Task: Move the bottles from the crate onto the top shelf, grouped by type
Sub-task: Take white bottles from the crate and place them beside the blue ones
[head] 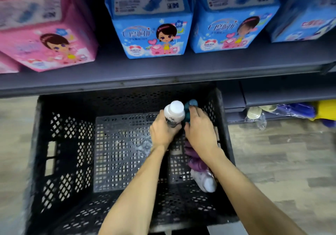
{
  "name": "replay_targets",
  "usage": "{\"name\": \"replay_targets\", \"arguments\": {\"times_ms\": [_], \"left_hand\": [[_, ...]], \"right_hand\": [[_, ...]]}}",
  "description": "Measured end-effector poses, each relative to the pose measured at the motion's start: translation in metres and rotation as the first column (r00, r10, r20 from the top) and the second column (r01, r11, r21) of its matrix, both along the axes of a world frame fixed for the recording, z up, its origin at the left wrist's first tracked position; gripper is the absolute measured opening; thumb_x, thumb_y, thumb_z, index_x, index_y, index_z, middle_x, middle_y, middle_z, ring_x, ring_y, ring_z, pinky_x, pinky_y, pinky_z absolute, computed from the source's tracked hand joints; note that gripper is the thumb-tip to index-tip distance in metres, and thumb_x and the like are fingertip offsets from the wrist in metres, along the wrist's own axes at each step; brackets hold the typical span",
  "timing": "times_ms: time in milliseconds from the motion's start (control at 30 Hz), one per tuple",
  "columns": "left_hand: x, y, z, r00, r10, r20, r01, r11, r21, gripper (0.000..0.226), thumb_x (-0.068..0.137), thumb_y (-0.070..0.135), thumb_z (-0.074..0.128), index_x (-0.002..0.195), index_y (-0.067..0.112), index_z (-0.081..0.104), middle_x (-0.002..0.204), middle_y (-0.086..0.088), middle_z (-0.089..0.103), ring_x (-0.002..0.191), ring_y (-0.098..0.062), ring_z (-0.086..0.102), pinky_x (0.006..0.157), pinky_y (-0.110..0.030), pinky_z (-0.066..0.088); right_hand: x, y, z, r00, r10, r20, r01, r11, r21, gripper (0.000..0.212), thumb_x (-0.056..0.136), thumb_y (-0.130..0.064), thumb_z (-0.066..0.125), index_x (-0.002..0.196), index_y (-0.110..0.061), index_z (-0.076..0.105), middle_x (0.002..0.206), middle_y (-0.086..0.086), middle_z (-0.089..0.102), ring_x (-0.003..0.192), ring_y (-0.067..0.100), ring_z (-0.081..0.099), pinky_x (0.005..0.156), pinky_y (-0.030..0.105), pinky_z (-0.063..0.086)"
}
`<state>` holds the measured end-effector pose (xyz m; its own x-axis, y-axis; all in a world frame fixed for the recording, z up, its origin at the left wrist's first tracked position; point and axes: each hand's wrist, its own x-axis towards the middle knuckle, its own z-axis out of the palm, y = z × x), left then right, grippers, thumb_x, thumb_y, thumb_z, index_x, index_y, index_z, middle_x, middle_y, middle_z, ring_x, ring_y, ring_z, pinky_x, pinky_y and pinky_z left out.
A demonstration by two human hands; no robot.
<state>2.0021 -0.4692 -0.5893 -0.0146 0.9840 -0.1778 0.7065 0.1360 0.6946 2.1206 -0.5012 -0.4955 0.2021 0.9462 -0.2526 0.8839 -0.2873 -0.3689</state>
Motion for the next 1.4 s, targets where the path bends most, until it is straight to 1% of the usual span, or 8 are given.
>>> {"name": "replay_targets", "arguments": {"times_ms": [167, 333, 500, 700, 833, 1033, 1167, 1400], "left_hand": [[-0.027, -0.011, 0.060, 0.997, -0.069, -0.045, 0.071, 0.996, 0.058, 0.077, 0.055, 0.048, 0.078, 0.124, 0.027, 0.051, 0.104, -0.003, 0.071, 0.094, -0.031, 0.066, 0.069, -0.031, 0.047], [-0.044, -0.020, 0.124, 0.993, -0.114, 0.009, 0.111, 0.979, 0.170, 0.068, 0.053, 0.055, 0.069, 0.113, 0.028, 0.055, 0.095, 0.008, 0.070, 0.089, -0.021, 0.067, 0.067, -0.028, 0.048], [-0.051, -0.008, 0.183, 0.987, -0.161, -0.006, 0.157, 0.952, 0.264, 0.060, 0.054, 0.053, 0.069, 0.106, 0.023, 0.058, 0.089, 0.006, 0.068, 0.088, -0.022, 0.067, 0.069, -0.036, 0.053], [-0.069, 0.011, 0.264, 0.982, -0.182, -0.048, 0.184, 0.880, 0.438, 0.062, 0.053, 0.062, 0.067, 0.104, 0.027, 0.060, 0.092, 0.007, 0.069, 0.091, -0.017, 0.067, 0.071, -0.034, 0.052], [-0.083, 0.017, 0.321, 0.975, -0.221, 0.031, 0.172, 0.834, 0.525, 0.064, 0.053, 0.062, 0.070, 0.105, 0.026, 0.062, 0.093, 0.007, 0.069, 0.090, -0.015, 0.067, 0.071, -0.034, 0.053], [-0.095, 0.018, 0.404, 0.984, -0.177, 0.002, 0.128, 0.718, 0.684, 0.053, 0.052, 0.061, 0.071, 0.089, 0.026, 0.055, 0.078, 0.009, 0.065, 0.076, -0.015, 0.063, 0.057, -0.027, 0.044], [-0.098, 0.019, 0.462, 0.985, -0.169, -0.027, 0.126, 0.613, 0.780, 0.055, 0.052, 0.069, 0.067, 0.084, 0.027, 0.051, 0.073, 0.009, 0.066, 0.070, -0.017, 0.064, 0.052, -0.026, 0.043], [-0.091, 0.047, 0.549, 0.997, -0.057, -0.047, 0.070, 0.521, 0.851, 0.054, 0.052, 0.072, 0.062, 0.080, 0.027, 0.050, 0.071, 0.005, 0.066, 0.071, -0.026, 0.064, 0.056, -0.027, 0.035]], "right_hand": [[-0.004, -0.005, 0.044, 0.997, 0.034, 0.075, -0.032, 0.999, -0.024, 0.058, 0.091, -0.009, 0.057, 0.147, -0.008, 0.038, 0.135, 0.009, 0.053, 0.120, 0.027, 0.051, 0.097, 0.034, 0.046], [-0.014, -0.011, 0.087, 0.995, 0.066, 0.079, -0.065, 0.998, -0.010, 0.056, 0.091, -0.007, 0.055, 0.145, -0.009, 0.041, 0.136, 0.009, 0.052, 0.120, 0.027, 0.052, 0.095, 0.033, 0.046], [-0.024, -0.008, 0.135, 0.992, 0.062, 0.114, -0.072, 0.994, 0.078, 0.055, 0.090, -0.010, 0.056, 0.143, -0.011, 0.042, 0.136, 0.007, 0.052, 0.123, 0.026, 0.050, 0.100, 0.032, 0.042], [-0.038, 0.001, 0.216, 0.986, 0.023, 0.163, -0.058, 0.976, 0.212, 0.037, 0.090, -0.022, 0.062, 0.125, -0.017, 0.052, 0.123, 0.002, 0.058, 0.115, 0.025, 0.057, 0.088, 0.034, 0.046], [-0.047, 0.000, 0.271, 0.972, -0.013, 0.236, -0.078, 0.926, 0.370, 0.033, 0.092, -0.029, 0.060, 0.124, -0.024, 0.055, 0.121, -0.005, 0.061, 0.115, 0.022, 0.057, 0.086, 0.036, 0.045], [-0.058, -0.004, 0.348, 0.935, -0.072, 0.348, -0.137, 0.832, 0.538, 0.034, 0.094, -0.040, 0.056, 0.128, -0.034, 0.055, 0.118, -0.012, 0.064, 0.108, 0.017, 0.061, 0.075, 0.032, 0.046], [-0.059, -0.002, 0.399, 0.926, -0.093, 0.367, -0.171, 0.763, 0.624, 0.035, 0.093, -0.041, 0.058, 0.127, -0.036, 0.055, 0.110, -0.011, 0.066, 0.102, 0.018, 0.062, 0.067, 0.031, 0.037], [-0.046, 0.027, 0.469, 0.922, -0.121, 0.367, -0.199, 0.665, 0.720, 0.043, 0.095, -0.034, 0.058, 0.138, -0.034, 0.053, 0.126, -0.009, 0.064, 0.114, 0.019, 0.059, 0.082, 0.036, 0.051]]}}
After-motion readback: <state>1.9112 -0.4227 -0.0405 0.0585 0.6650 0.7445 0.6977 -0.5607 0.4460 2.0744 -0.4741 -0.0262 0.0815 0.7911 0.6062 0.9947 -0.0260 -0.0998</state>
